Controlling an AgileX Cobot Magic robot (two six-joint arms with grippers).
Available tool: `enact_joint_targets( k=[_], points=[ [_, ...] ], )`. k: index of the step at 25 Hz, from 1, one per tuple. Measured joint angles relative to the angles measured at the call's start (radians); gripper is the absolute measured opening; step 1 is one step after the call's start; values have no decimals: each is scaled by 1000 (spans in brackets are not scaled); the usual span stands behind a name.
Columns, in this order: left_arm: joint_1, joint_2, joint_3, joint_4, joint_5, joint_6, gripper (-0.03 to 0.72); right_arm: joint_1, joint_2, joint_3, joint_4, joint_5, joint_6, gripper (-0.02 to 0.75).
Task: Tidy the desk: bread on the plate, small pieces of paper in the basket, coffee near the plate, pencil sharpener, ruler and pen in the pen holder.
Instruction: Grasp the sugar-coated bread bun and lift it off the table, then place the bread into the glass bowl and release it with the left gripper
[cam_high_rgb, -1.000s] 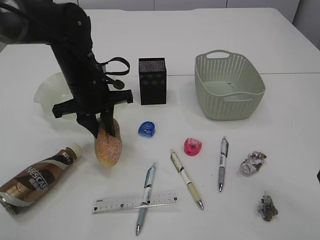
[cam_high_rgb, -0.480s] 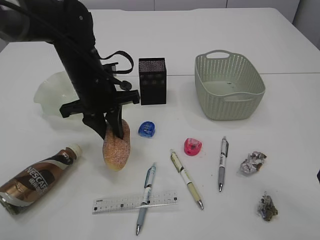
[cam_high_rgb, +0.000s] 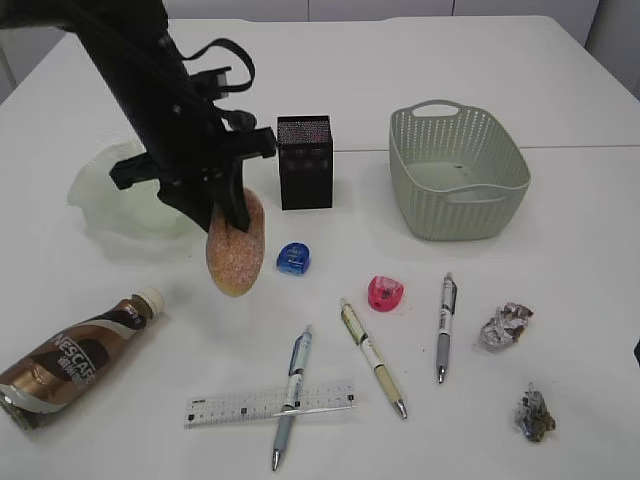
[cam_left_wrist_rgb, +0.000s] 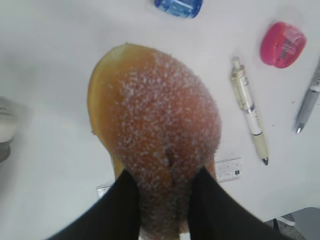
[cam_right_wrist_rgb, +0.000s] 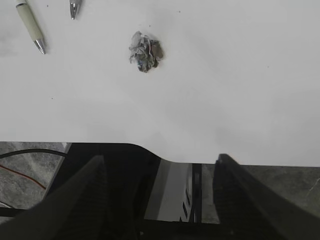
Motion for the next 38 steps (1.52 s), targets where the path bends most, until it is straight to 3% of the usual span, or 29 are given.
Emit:
enact_joint_targets(
  k=[5, 16, 25, 33, 38],
  points=[
    [2, -48, -59, 63, 9, 0, 178, 0, 0, 0, 0, 0, -2, 489],
    [46, -65, -165, 422, 6, -5, 178, 0, 0, 0, -2, 0, -2, 489],
    [188, -16, -167, 423, -159, -28, 179, 0, 0, 0, -2, -2, -2, 489],
    [219, 126, -174, 392, -253, -30, 181, 0, 0, 0, -2, -2, -2, 489],
    [231, 220, -244, 364, -265, -30, 195, 0, 0, 0, -3, -2, -2, 489]
  ],
)
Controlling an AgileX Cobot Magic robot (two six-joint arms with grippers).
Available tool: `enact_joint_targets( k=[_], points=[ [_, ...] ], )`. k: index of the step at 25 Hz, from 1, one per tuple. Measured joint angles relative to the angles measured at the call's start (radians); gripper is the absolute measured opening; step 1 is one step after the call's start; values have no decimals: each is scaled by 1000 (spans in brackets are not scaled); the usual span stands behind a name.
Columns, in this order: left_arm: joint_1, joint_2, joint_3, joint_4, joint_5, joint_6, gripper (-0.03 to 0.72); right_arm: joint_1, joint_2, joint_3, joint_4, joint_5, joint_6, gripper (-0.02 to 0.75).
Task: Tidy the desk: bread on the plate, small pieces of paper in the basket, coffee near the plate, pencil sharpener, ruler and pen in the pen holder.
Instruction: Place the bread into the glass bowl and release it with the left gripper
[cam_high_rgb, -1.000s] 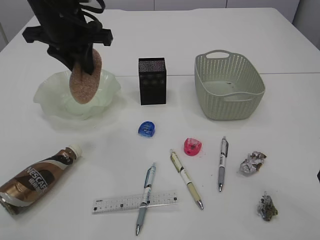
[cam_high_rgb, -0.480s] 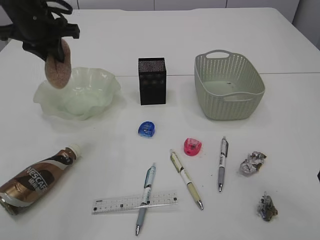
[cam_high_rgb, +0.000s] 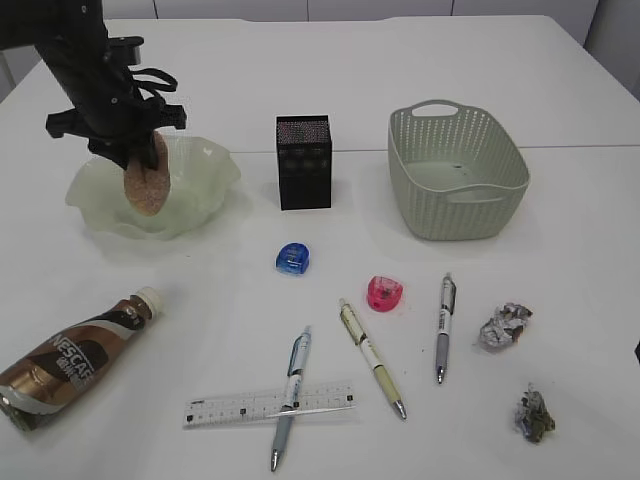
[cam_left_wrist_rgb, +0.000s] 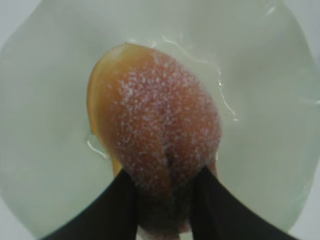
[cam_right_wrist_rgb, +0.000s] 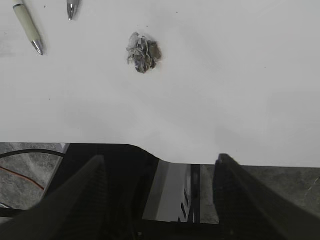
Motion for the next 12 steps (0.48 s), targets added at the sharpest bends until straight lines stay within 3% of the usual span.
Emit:
enact_joint_targets(
  k=[3, 8, 12],
  points=[
    [5, 41, -47, -19, 0, 0, 248, 0, 0, 0, 0, 0, 0, 489],
    [8, 63, -85, -29, 4, 0, 488, 0, 0, 0, 0, 0, 0, 489],
    [8, 75, -85, -36, 14, 0, 577, 0, 0, 0, 0, 0, 0, 489]
  ],
)
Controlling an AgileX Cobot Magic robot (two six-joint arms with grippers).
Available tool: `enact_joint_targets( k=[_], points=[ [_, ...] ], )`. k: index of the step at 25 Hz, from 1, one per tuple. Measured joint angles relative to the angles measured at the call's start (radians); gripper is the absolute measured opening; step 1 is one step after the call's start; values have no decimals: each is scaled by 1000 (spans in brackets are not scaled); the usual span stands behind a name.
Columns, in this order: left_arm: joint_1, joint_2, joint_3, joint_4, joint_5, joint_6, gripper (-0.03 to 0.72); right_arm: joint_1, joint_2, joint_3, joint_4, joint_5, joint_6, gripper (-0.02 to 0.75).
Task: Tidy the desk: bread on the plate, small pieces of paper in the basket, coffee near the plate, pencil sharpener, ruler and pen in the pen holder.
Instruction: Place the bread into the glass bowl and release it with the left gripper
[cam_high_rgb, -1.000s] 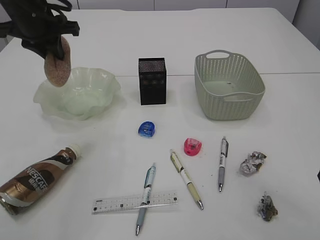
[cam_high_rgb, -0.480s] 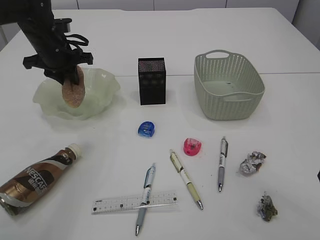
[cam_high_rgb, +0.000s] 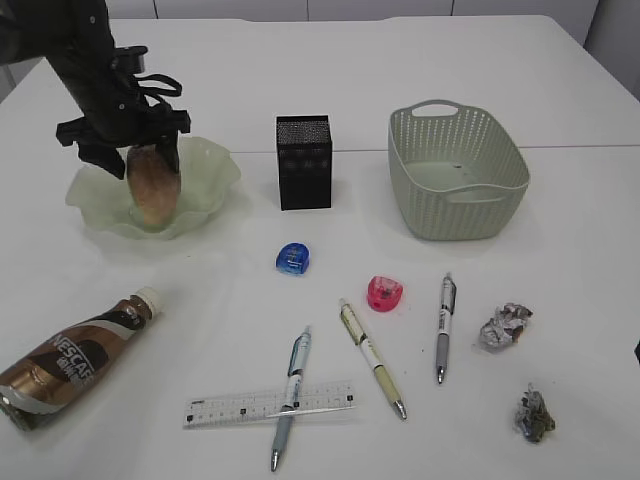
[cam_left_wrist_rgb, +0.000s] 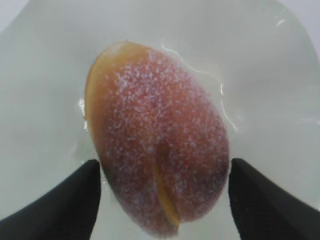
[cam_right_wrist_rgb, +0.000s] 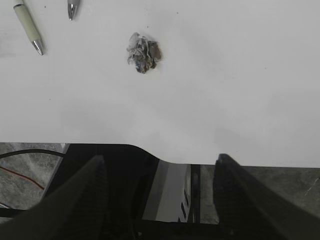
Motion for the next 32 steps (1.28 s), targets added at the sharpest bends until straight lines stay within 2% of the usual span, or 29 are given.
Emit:
enact_joint_targets(
  k=[15, 22, 26, 32],
  points=[
    [0, -16, 0, -4, 35, 2, 587, 0, 0, 0, 0, 0, -1, 489],
    [0, -107, 0, -2, 141, 24, 580, 0, 0, 0, 0, 0, -1, 489],
    [0, -177, 0, 8, 250, 46, 547, 0, 0, 0, 0, 0, -1, 489],
    [0, -304, 0, -27, 277, 77, 500, 0, 0, 0, 0, 0, -1, 489]
  ],
)
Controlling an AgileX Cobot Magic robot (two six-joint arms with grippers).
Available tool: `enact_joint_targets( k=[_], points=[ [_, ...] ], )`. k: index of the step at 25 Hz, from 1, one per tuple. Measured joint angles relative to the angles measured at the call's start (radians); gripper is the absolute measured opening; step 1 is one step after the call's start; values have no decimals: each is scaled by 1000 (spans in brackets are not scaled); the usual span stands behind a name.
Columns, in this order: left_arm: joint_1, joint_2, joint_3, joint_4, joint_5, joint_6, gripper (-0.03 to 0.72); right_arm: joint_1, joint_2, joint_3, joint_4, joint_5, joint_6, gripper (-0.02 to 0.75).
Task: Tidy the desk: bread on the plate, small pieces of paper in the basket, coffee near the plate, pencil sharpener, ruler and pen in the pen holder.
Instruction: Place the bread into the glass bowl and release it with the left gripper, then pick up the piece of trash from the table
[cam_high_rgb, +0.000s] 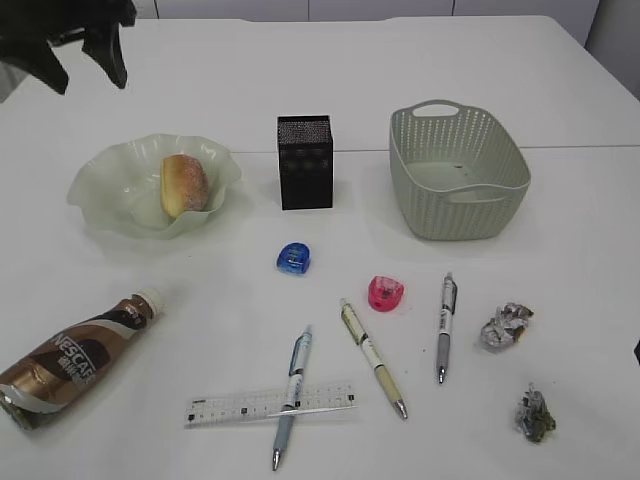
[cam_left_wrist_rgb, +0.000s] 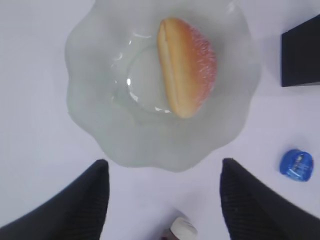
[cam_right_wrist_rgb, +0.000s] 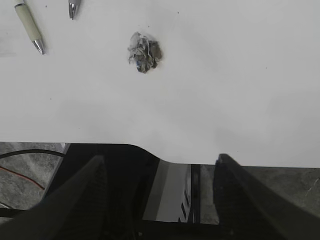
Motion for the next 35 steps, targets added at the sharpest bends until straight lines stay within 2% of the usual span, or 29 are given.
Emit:
enact_joint_targets(
  k=[7, 10, 15, 21, 32, 35],
  points=[
    [0, -192, 6, -83, 8, 33, 489, 0, 22, 0, 52, 0, 0, 489],
    [0, -283, 60, -86, 11, 39, 487, 0, 45, 0, 79, -2, 0, 489],
    [0, -452, 239, -86, 17, 50, 487, 0, 82, 0, 84, -6, 0, 489],
    [-2, -647, 455, -99, 20, 50, 486, 0, 106, 0, 79, -89, 0, 489],
    [-2, -969, 793, -132, 20, 51, 482, 0, 160, -2, 78, -142, -7, 489],
    [-2, -1018, 877, -128, 20, 51, 469, 22, 167, -2, 74, -167, -11, 489]
  ],
)
